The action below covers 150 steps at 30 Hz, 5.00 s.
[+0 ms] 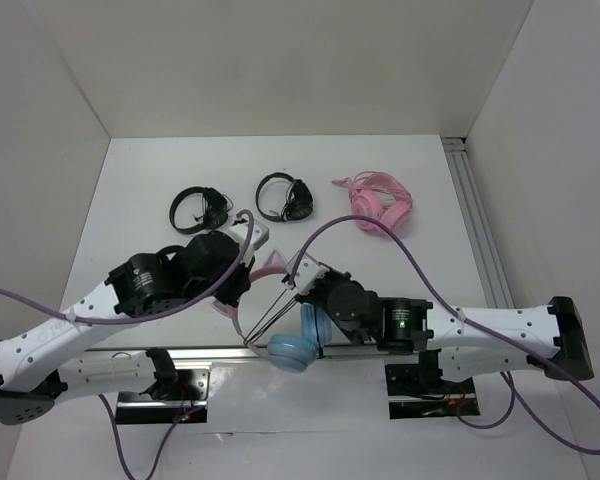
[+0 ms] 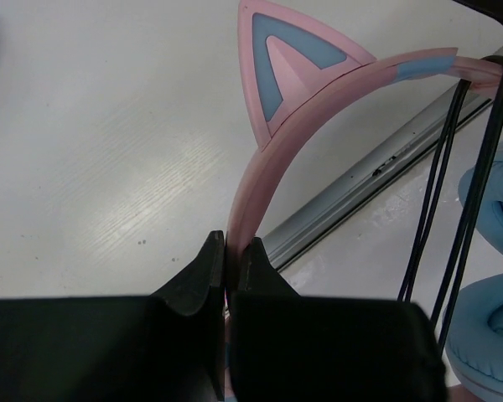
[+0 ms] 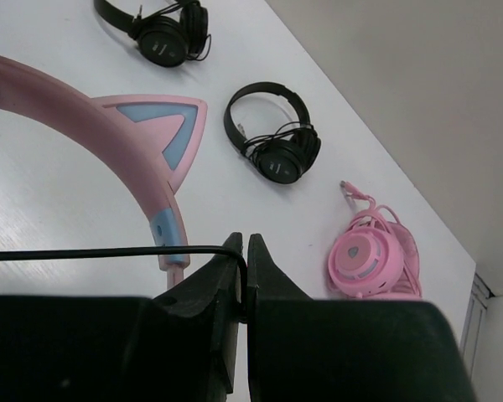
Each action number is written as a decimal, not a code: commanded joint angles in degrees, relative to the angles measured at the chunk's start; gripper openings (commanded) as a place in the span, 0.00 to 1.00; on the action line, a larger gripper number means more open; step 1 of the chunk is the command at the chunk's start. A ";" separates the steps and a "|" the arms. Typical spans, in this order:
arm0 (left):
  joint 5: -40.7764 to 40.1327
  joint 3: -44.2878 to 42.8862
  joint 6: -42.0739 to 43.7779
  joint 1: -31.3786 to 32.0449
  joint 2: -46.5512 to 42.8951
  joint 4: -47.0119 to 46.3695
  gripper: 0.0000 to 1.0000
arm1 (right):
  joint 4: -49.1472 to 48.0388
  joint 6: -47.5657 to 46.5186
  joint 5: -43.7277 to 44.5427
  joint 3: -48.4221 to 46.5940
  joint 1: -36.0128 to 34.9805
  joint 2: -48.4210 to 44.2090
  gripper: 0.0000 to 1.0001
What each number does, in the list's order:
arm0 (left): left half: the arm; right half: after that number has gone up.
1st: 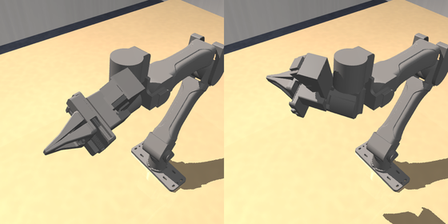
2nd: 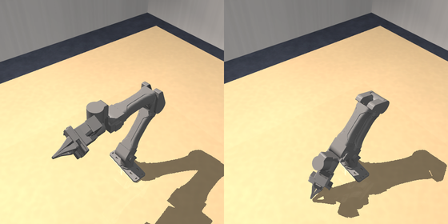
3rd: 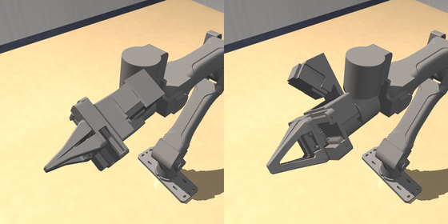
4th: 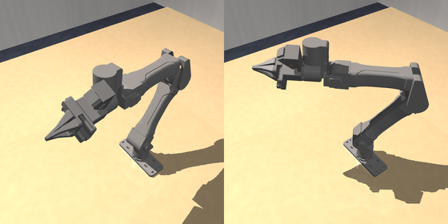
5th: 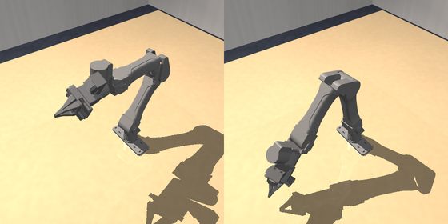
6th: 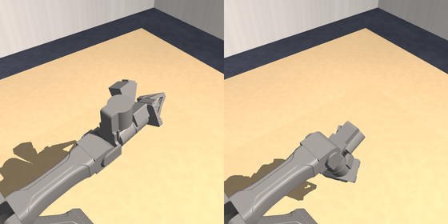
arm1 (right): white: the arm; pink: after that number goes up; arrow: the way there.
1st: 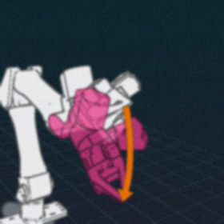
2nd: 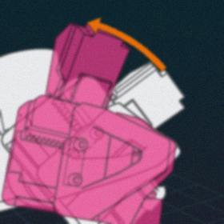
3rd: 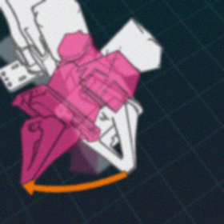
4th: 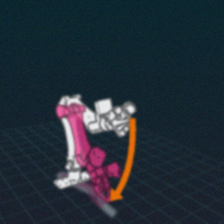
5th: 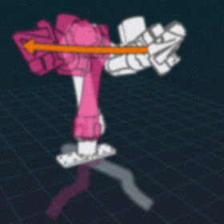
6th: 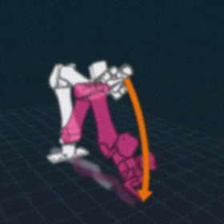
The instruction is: Wrap the headphones
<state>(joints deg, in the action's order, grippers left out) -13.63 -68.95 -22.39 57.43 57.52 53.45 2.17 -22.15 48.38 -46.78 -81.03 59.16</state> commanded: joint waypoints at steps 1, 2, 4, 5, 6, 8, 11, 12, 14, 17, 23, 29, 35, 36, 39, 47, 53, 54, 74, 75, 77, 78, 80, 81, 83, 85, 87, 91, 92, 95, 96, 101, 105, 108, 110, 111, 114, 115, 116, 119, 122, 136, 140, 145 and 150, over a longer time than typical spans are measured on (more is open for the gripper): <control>4.14 -2.86 2.35 0.32 -2.41 5.25 0.00 | -3.59 0.96 2.34 -0.41 5.08 -1.24 0.05; 4.14 -4.34 2.35 0.32 -3.11 5.26 0.00 | -3.58 0.97 1.38 -0.41 5.88 -1.24 0.07; 4.14 -5.66 2.88 0.32 -3.63 5.26 0.00 | -3.58 2.28 -1.60 -0.41 7.64 -0.71 0.07; 3.53 -7.06 2.88 0.32 -3.64 5.96 0.00 | -4.19 2.29 -2.58 -0.41 9.73 -0.71 0.09; 2.91 -7.77 2.88 0.32 -3.64 5.96 0.00 | -4.20 3.07 -3.37 0.20 10.80 -0.10 0.09; 0.98 -8.83 2.88 0.32 -3.64 7.10 0.00 | -4.81 4.22 -6.01 0.20 13.69 0.52 0.09; -0.79 -10.51 2.88 0.32 -2.59 7.90 0.00 | -5.34 4.75 -9.52 0.90 15.81 1.05 0.11; -1.48 -11.29 2.88 0.32 -2.58 7.90 0.00 | -6.12 4.75 -10.23 0.91 15.82 1.05 0.13; -2.19 -11.82 3.40 0.32 -2.58 7.90 0.00 | -6.66 5.45 -11.89 0.91 16.43 1.75 0.18; -2.19 -12.35 3.94 0.32 -2.58 7.20 0.00 | -7.18 5.45 -13.04 0.91 17.14 2.98 0.20; -7.19 -14.64 2.62 0.32 -0.05 7.19 0.00 | -7.89 7.82 -15.50 3.54 20.12 3.51 0.40; -7.99 -17.71 2.00 -5.20 2.86 7.72 0.00 | -10.34 10.02 -16.83 5.74 22.93 2.46 0.58; -4.48 -18.86 3.41 -10.84 5.41 6.31 0.00 | -10.35 13.53 -17.35 7.67 27.06 0.09 0.84; -4.48 -18.86 3.93 -12.67 5.41 5.79 0.00 | -10.35 14.15 -17.35 8.20 27.07 -0.44 0.84; -1.86 -19.47 3.94 -16.37 6.73 5.08 0.00 | -10.88 14.68 -15.69 9.25 28.65 -2.28 1.00; 5.81 -18.33 5.08 -22.35 7.96 1.22 0.00 | -8.85 16.88 -13.14 7.32 30.76 1.58 1.00; 4.58 -14.56 1.83 -26.49 9.71 -2.56 0.00 | -4.03 21.08 -5.78 3.29 30.76 -2.55 1.00; 3.88 -13.33 1.30 -27.10 10.24 -3.78 0.00 | -2.11 21.79 -4.54 1.80 30.76 -3.08 1.00; -6.31 1.27 -16.19 -22.54 18.77 -18.56 0.00 | 19.35 35.77 5.33 -9.64 28.12 -6.06 1.00; -6.85 0.75 -16.19 -21.75 19.29 -18.56 0.00 | 19.88 36.47 5.32 -10.25 28.12 -6.07 1.00; -8.16 0.74 -17.51 -21.22 20.09 -18.56 0.00 | 21.98 38.05 4.79 -11.31 28.12 -6.60 1.00; -8.17 1.27 -18.21 -21.22 20.70 -18.56 0.00 | 22.69 38.06 4.10 -12.44 28.12 -7.12 1.00; -8.78 1.88 -18.74 -21.22 20.71 -18.56 0.00 | 23.31 38.85 2.43 -12.98 28.12 -7.82 1.00; -8.78 2.67 -19.35 -21.22 21.23 -19.08 0.00 | 24.01 39.55 1.81 -13.68 28.12 -7.83 1.00; -8.78 3.46 -19.36 -21.22 21.23 -20.40 0.00 | 24.02 39.55 -0.30 -14.21 28.12 -9.40 1.00; -8.17 4.08 -19.97 -21.22 21.85 -21.19 0.00 | 24.02 40.08 -1.53 -14.21 28.12 -10.28 1.00; -8.16 4.61 -20.59 -20.52 22.38 -21.81 0.00 | 24.02 40.08 -1.53 -14.21 28.12 -11.87 1.00; -9.22 5.22 -22.69 -19.37 24.74 -22.95 0.00 | 24.02 40.08 -3.99 -14.21 28.12 -13.10 1.00; -9.22 5.23 -22.70 -18.85 25.45 -23.56 0.00 | 23.49 40.08 -4.52 -14.21 28.12 -13.10 1.00; -10.63 8.56 -25.06 -18.85 26.07 -26.72 0.00 | 23.49 40.60 -6.10 -14.21 28.12 -12.58 1.00; -10.63 9.35 -25.07 -19.54 26.68 -27.86 0.00 | 23.49 40.61 -6.10 -14.21 28.12 -12.57 1.00; -8.70 14.01 -25.77 -20.87 30.46 -35.15 0.00 | 24.10 40.61 -7.24 -13.69 28.12 -12.05 1.00; -5.89 16.56 -26.39 -22.10 32.57 -40.87 0.00 | 23.40 40.61 -7.95 -12.98 28.12 -12.57 1.00; -5.88 16.56 -26.39 -22.10 34.07 -41.50 0.00 | 23.40 40.61 -8.48 -12.98 28.12 -12.57 1.00; -5.36 16.56 -26.39 -22.10 34.68 -41.50 0.00 | 23.40 40.61 -8.48 -12.98 28.12 -12.57 1.00; -5.36 16.56 -27.00 -22.62 35.29 -41.50 0.00 | 23.40 40.61 -8.48 -12.98 28.12 -12.57 1.00; -4.49 16.56 -26.48 -22.62 35.82 -42.20 0.00 | 23.40 40.61 -8.48 -12.98 28.12 -12.05 1.00; -3.78 16.04 -25.69 -22.62 35.82 -42.20 0.00 | 22.88 40.61 -8.48 -12.98 28.12 -11.52 1.00; -3.77 15.52 -25.68 -21.75 35.82 -42.20 0.00 | 22.87 40.61 -8.48 -12.98 28.12 -11.52 1.00; -4.30 12.45 -25.68 -18.86 37.23 -40.27 0.00 | 22.35 40.09 -8.48 -12.98 28.12 -10.90 1.00; -4.83 9.55 -26.30 -16.57 38.45 -39.13 0.00 | 21.82 40.08 -8.48 -12.98 28.12 -10.20 1.00; -1.84 -6.44 -33.40 -8.13 50.75 -37.28 0.00 | 25.41 42.98 -5.60 -19.03 28.12 -12.22 1.00; -4.29 -14.62 -37.01 -4.53 56.82 -34.74 0.00 | 27.97 44.48 -3.47 -21.59 28.12 -12.75 1.00; -8.25 -24.81 -40.10 -1.71 63.84 -29.29 0.00 | 30.08 44.48 -2.94 -22.82 28.12 -12.75 1.00; -8.26 -27.03 -42.38 -1.18 65.97 -26.47 0.17 | 31.22 44.48 -3.47 -22.82 28.12 -12.75 1.00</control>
<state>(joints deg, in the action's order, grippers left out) -20.03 -93.54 -60.40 57.08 123.31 25.80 31.70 21.52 43.81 -67.90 -52.53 46.24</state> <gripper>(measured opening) 0.137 0.999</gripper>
